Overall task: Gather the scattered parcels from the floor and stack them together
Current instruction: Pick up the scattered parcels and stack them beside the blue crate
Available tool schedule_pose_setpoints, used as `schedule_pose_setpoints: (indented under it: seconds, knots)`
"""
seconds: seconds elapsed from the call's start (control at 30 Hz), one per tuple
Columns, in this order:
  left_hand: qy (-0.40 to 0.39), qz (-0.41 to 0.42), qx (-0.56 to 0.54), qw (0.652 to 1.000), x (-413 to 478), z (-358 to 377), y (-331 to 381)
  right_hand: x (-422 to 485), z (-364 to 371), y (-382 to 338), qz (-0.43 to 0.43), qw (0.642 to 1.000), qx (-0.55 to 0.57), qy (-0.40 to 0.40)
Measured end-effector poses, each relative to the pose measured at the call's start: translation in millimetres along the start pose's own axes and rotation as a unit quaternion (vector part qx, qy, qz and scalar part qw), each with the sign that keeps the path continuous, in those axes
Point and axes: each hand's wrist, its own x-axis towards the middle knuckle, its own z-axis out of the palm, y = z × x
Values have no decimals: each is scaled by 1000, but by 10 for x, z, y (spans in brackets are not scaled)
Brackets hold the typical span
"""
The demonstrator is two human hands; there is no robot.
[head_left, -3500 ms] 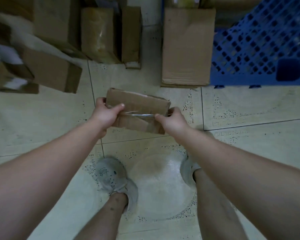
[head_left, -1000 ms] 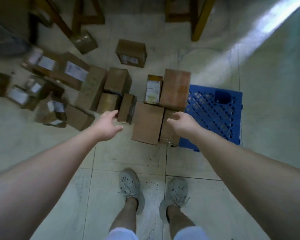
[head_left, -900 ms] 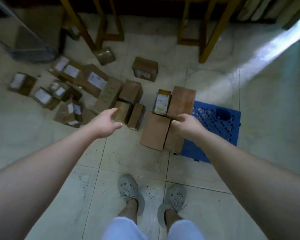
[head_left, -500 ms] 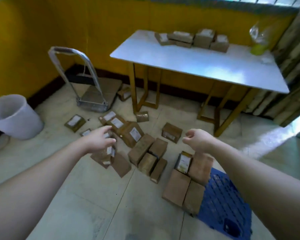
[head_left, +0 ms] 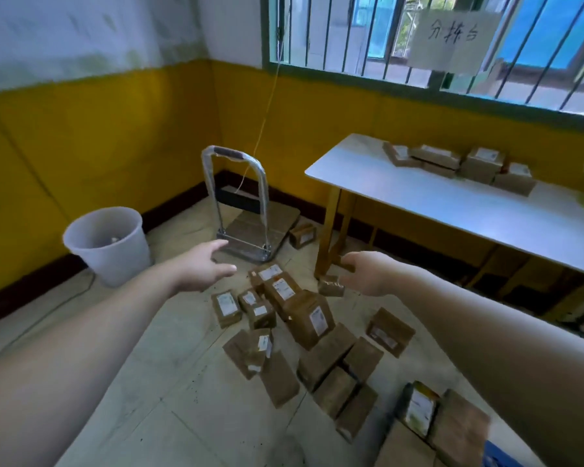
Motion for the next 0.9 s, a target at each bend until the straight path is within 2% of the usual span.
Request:
schedule_pose_setpoints:
  seconds: [0.1,0.27,0.4,0.53,0.67,0.9]
  knots:
    - [4,-7,13,1000,286,-331,-205,443,-183,-285,-19,999,-34,-15]
    - [49,-35,4,998,999,-872,-491,1308,-597,-716,-68,997,-47,9]
    - [46,-62,3,997,1539,-1216,-770,2073,-729,-1041,-73,996,-40,-12]
    - [47,-89,-14,995,1919,-1457,-1125,2692,-720,-1433,-86,996,-24,-22]
    - [21,-99,-10,995,2261,-1687,-1534,3201,-599,-1816,-92,993,-68,-40]
    - [-8,-69,-17,997,3108,-2259,-2288,3972,-334,-2564,-54,993,-88,-51]
